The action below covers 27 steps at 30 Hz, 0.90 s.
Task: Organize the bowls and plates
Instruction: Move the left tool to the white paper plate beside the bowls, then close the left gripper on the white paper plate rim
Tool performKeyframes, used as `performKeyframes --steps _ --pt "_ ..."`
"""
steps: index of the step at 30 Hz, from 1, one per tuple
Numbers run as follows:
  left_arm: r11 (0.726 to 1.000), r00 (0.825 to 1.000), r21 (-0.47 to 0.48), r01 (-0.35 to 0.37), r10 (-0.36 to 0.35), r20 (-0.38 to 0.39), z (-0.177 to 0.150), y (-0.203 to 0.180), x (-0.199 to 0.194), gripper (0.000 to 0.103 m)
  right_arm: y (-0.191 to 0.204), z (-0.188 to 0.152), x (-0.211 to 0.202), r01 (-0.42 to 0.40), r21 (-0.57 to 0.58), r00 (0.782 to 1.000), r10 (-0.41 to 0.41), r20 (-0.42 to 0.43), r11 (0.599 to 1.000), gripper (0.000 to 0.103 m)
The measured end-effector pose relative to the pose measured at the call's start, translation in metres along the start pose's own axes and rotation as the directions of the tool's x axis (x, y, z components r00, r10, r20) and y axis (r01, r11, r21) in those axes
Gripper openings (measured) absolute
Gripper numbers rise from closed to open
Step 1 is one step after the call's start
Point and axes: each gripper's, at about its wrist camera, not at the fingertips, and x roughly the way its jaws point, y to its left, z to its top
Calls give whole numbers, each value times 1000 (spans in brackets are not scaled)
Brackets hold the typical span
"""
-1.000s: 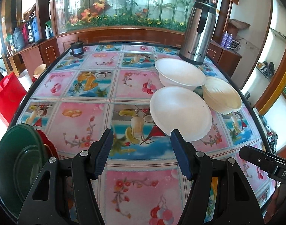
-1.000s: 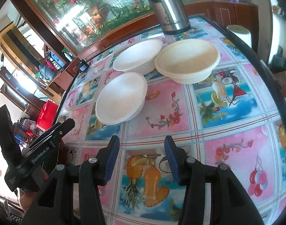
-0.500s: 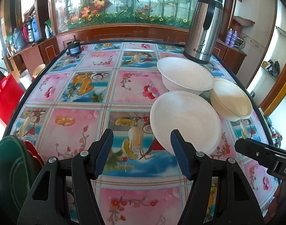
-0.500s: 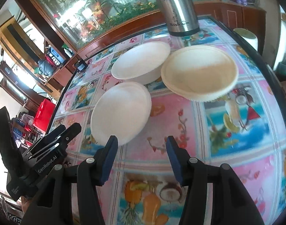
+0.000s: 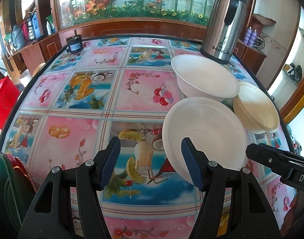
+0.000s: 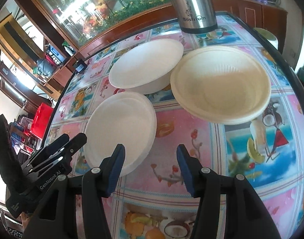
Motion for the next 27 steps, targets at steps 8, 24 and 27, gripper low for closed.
performKeyframes --steps 8,24,27 --pt "1000 1000 -3 6 -6 -23 6 -2 13 64 1 10 7 -2 -24 1000 2 -12 1000 54" --pt "1000 998 -6 9 -10 -57 12 -6 31 64 4 21 20 3 -61 1000 -4 -20 998 53" --pt "1000 998 -3 12 -12 -66 11 -7 33 64 4 21 22 -1 -59 1000 0 -20 998 50"
